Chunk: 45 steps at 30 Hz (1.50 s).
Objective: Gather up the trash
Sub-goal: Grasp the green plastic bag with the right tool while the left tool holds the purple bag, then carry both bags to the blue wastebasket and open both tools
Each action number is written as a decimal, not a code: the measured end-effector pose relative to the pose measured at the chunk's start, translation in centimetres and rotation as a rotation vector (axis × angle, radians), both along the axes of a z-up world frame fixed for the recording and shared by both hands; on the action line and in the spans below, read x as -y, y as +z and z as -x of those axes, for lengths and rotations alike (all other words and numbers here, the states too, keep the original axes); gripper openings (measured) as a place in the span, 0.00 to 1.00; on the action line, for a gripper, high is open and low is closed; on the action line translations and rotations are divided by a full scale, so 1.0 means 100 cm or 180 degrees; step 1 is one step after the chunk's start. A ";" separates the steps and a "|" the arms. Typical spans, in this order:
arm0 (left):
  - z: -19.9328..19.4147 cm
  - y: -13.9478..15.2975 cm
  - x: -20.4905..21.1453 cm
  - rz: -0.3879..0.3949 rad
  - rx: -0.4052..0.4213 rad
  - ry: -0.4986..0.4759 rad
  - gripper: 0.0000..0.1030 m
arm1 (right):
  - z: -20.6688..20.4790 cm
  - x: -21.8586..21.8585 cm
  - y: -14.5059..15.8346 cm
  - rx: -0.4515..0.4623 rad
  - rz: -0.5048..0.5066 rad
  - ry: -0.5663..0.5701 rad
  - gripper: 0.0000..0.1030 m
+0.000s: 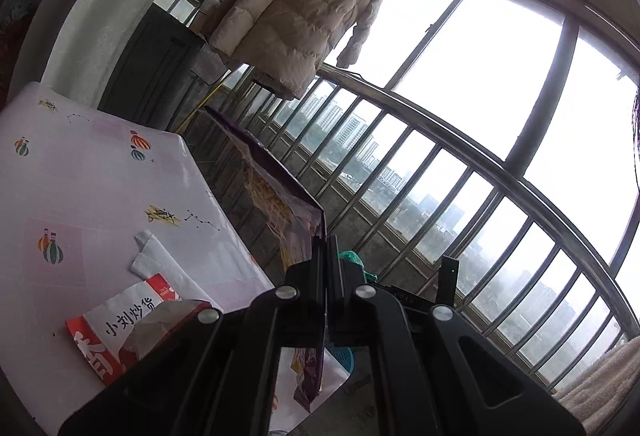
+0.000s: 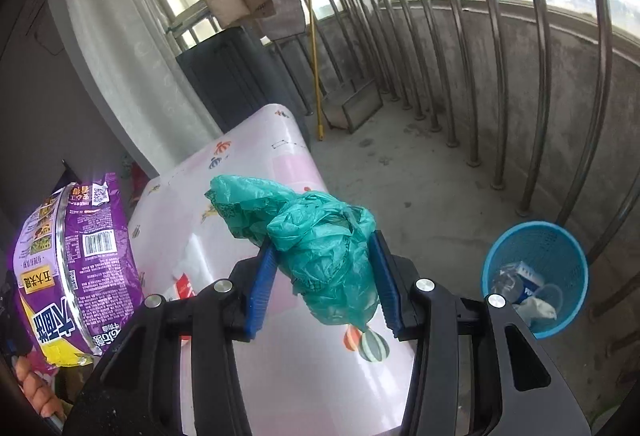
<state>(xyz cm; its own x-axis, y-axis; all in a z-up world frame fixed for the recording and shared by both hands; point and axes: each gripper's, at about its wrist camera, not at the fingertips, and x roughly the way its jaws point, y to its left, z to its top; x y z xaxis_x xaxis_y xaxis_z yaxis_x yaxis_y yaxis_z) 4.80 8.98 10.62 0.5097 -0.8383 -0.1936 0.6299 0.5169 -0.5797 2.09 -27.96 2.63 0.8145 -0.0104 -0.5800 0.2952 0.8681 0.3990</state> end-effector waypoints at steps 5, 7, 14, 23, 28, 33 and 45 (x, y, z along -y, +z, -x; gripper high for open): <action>-0.013 0.020 0.072 -0.0226 0.0167 -0.0352 0.01 | 0.034 0.053 -0.012 0.0020 -0.0033 -0.0775 0.42; -0.020 0.023 0.109 -0.0350 0.0193 -0.0495 0.01 | 0.044 0.074 -0.024 -0.0046 -0.0117 -0.1067 0.42; -0.050 -0.007 0.259 -0.0838 -0.0045 -0.0984 0.01 | 0.070 0.128 -0.078 -0.0267 -0.0473 -0.1747 0.42; -0.048 -0.089 0.436 -0.1571 -0.0277 -0.1421 0.01 | 0.085 0.177 -0.132 -0.0461 -0.0842 -0.2182 0.42; -0.046 -0.126 0.510 -0.1845 -0.0256 -0.1599 0.01 | 0.085 0.201 -0.157 -0.0509 -0.1049 -0.2333 0.42; -0.043 -0.169 0.560 -0.2179 -0.0168 -0.1689 0.01 | 0.088 0.226 -0.189 -0.0478 -0.1384 -0.2513 0.43; -0.052 -0.214 0.566 -0.2359 -0.0570 -0.1632 0.49 | 0.104 0.244 -0.278 -0.0896 -0.1936 -0.2706 0.58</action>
<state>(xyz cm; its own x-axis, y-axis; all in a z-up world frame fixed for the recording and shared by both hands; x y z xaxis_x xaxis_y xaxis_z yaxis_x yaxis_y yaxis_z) 9.96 -47.60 -10.79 0.0202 -0.5834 -0.8119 0.8175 0.4772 -0.3225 -8.27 -52.33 -25.21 0.5131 -0.1564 -0.8440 0.8556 0.0153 0.5174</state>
